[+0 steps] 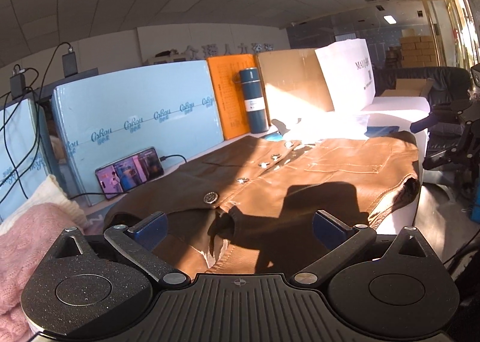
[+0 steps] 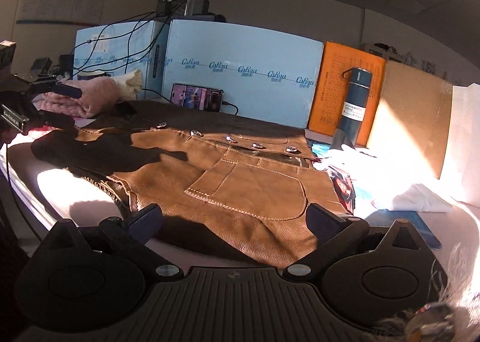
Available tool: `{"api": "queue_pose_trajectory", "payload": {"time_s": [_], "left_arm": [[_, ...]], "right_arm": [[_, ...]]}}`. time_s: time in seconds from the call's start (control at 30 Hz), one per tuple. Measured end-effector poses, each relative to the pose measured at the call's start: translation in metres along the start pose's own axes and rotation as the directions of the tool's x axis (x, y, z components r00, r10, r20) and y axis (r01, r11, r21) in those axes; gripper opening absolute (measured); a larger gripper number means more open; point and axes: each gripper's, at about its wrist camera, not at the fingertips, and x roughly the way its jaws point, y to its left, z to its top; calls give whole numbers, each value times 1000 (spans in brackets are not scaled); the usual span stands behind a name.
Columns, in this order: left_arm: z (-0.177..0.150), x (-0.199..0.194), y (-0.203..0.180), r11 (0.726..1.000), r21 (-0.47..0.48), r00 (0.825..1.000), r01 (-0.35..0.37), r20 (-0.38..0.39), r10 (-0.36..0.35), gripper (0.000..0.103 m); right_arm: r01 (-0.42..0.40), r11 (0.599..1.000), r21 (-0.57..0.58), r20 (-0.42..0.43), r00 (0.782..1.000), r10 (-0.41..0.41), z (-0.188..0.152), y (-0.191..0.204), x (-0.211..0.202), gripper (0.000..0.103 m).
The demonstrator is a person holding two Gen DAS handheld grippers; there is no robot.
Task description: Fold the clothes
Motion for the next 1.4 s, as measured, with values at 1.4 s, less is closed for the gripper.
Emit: {"api": "queue_pose_trajectory", "payload": {"time_s": [1.4], "left_arm": [[-12, 15, -33, 976, 189, 980, -109, -143, 137, 103]], "right_arm": [[83, 987, -138, 159, 985, -60, 22, 15, 68, 103]]}}
